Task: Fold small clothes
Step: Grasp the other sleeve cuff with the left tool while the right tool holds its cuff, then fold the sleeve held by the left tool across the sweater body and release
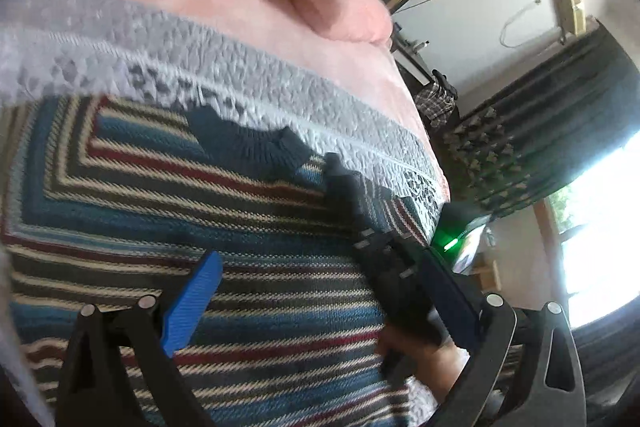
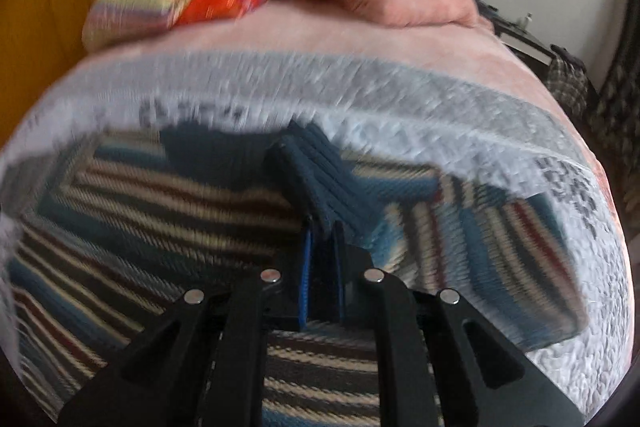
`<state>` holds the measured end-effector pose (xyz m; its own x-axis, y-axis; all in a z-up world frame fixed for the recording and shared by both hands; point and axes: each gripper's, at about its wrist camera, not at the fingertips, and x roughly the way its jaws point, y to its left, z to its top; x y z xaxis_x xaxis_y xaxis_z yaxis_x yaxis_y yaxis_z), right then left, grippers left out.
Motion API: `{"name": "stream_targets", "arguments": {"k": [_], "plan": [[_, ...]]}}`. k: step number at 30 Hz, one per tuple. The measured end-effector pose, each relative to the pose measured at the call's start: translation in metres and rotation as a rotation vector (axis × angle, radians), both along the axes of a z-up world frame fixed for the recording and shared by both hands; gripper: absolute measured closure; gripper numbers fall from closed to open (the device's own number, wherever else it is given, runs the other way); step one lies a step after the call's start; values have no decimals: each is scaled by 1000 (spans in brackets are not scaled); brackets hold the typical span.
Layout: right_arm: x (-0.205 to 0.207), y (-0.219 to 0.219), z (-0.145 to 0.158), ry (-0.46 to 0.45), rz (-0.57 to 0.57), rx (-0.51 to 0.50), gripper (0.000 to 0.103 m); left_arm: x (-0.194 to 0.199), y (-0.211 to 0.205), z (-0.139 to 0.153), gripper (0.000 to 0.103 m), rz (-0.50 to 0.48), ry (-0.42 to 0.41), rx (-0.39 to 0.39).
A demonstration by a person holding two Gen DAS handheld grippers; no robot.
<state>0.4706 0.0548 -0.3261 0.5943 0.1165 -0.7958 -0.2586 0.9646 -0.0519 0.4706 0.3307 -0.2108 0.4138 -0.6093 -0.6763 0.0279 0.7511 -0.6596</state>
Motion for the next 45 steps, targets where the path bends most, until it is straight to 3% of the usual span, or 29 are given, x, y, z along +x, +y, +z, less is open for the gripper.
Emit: {"name": "stream_targets", "arguments": {"k": [4,6,10,14,17,20,22,23,24,26,31,40,45], "plan": [[1,14,-30,72,31,-8,80,24,-2,-41,4,6,93,-75],[-11,8,-25,59,54,53,60,33,-3,-62,4,26,142,-137],[-51,-30,-7,40,-43,193,56,48,-16,-113,4,44,282,-311],[-103,-65,-7,61,-153,363,55,54,-43,-142,4,62,362,-375],[-135,-80,-19,47,-212,487,51,66,-63,-147,4,53,355,-366],[-143,-76,-31,48,-173,491,51,80,-78,-146,6,72,334,-284],[-143,-72,-35,47,-144,486,51,83,-84,-140,8,83,303,-225],[-145,-71,-36,41,-138,492,51,83,-86,-136,30,93,280,-198],[-146,-71,-37,41,-135,494,50,83,-89,-133,69,95,270,-141],[-146,-70,-38,39,-131,502,50,83,-87,-134,92,95,277,-114],[-145,-70,-37,39,-125,513,49,82,-82,-116,95,111,228,-60],[-142,-73,-39,47,-132,542,48,101,-56,17,96,37,-17,14],[-142,-76,-38,53,-139,562,48,103,-29,54,96,25,-73,69]]}}
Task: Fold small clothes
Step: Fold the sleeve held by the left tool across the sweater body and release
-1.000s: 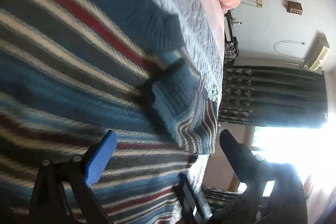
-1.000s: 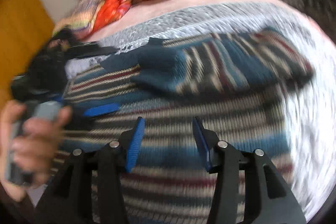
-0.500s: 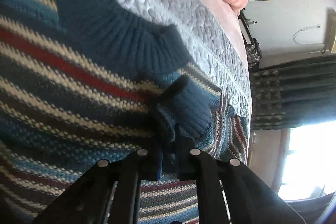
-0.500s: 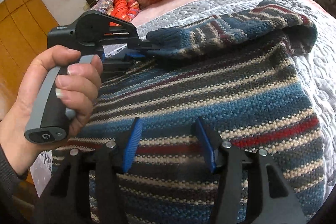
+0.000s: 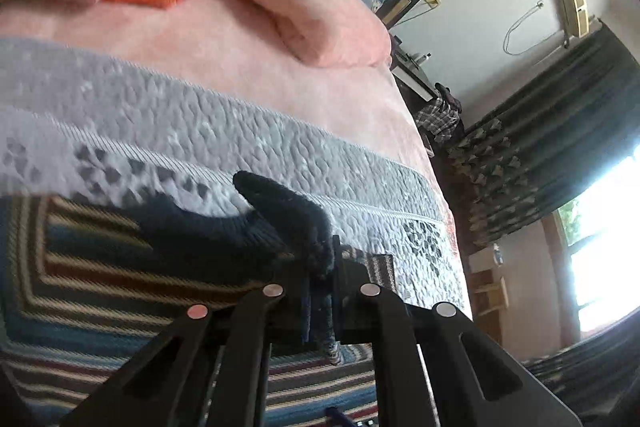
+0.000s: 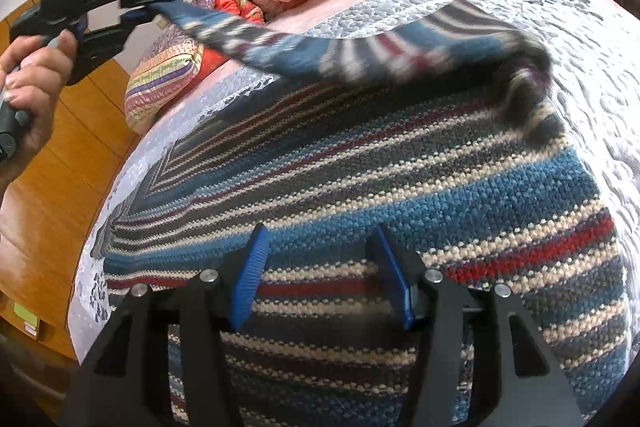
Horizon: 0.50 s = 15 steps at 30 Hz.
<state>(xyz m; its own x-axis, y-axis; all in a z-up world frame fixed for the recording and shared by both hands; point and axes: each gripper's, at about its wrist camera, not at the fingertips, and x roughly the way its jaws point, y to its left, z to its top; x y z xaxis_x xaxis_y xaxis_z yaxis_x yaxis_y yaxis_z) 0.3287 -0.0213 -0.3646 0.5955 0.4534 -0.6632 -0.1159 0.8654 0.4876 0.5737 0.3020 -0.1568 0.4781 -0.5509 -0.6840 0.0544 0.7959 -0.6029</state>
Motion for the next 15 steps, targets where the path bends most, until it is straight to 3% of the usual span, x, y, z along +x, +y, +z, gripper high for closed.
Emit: {"name": "stream_targets", "arguments": {"k": [7,15], "plan": [[3,-3,-2,6,-4,20,48,-17,48,0,96,24,-3,25],[3,-5,-1,6,-9,33,48,-49,112,-77,96,126,103,29]]}}
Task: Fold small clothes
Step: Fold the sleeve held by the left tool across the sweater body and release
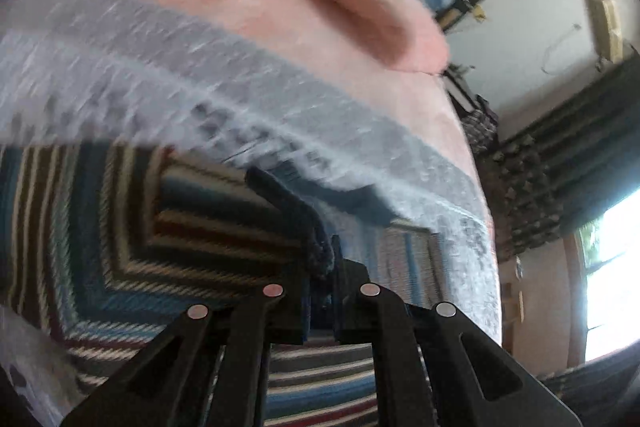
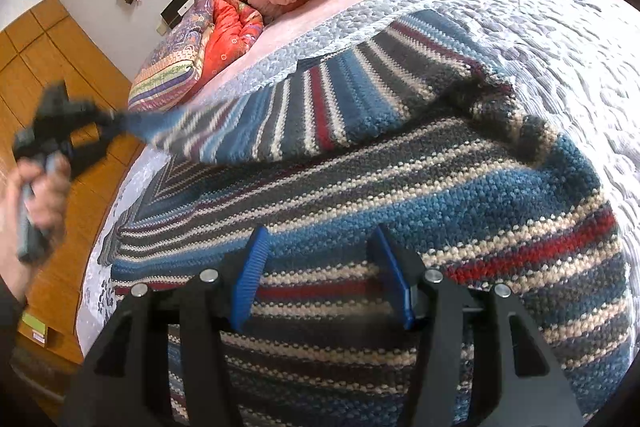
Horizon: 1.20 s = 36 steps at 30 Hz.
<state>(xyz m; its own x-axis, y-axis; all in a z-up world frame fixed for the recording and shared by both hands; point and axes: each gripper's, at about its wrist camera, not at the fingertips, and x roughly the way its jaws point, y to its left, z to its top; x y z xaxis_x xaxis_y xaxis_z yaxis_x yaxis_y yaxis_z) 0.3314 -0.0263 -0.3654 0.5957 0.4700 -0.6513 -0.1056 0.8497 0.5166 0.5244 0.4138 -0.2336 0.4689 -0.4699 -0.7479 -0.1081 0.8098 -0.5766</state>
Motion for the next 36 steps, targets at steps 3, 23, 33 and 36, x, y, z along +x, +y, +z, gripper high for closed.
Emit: {"name": "stream_targets", "arguments": {"k": [3,23,33,36], "plan": [[0,1,-1,1,1,2,48,-12,16,-39,96,25,68,24],[-1,2,-3,2,6,-5,49,-2,4,-93,81,85,168,56],[-9,14,5,-5,27,-41,46,-72,140,-57,47,270,93,22],[-12,26,15,-12,46,-46,45,-105,208,-40,32,403,53,63]]}}
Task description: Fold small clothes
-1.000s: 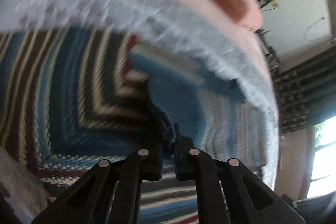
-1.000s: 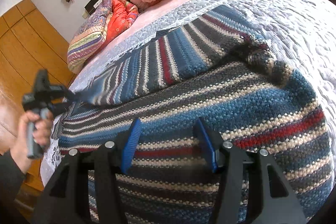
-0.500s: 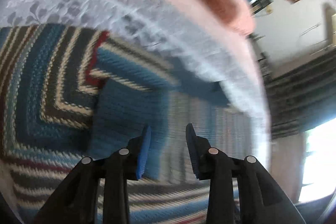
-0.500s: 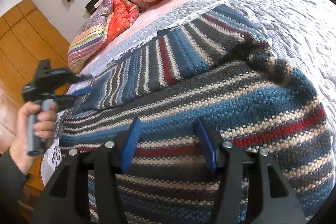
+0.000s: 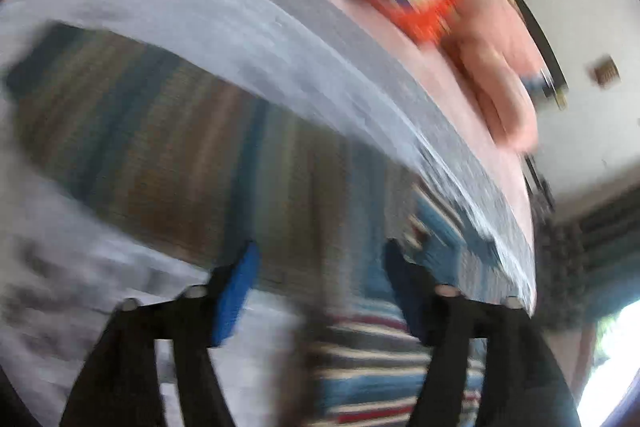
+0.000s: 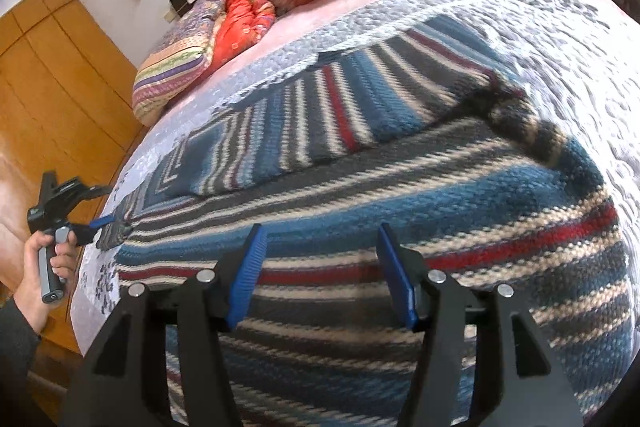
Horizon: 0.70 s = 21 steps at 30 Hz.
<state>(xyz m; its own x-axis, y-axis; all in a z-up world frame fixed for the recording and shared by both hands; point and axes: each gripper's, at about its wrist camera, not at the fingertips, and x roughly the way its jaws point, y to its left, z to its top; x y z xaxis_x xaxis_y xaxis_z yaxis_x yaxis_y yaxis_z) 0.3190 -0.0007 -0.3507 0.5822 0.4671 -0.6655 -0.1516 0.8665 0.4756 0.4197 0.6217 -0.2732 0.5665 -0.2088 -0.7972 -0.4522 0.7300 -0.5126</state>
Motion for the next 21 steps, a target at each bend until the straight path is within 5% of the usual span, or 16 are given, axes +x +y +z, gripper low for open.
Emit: {"name": "stream_targets", "arguments": {"k": [5,9,19,21], "plan": [[-16,27,12,-1,55,-24,45,-61,130,-3,31,297,-22,-41],[-27,50,11,21,99,-47,44,-83,200,-25,31,434,-10,-79],[-32,91,4,55,150,-89,44,-58,244,-62,32,421,1,-65],[-32,94,2,61,153,-94,44,-52,245,-62,51,411,11,-21]]}}
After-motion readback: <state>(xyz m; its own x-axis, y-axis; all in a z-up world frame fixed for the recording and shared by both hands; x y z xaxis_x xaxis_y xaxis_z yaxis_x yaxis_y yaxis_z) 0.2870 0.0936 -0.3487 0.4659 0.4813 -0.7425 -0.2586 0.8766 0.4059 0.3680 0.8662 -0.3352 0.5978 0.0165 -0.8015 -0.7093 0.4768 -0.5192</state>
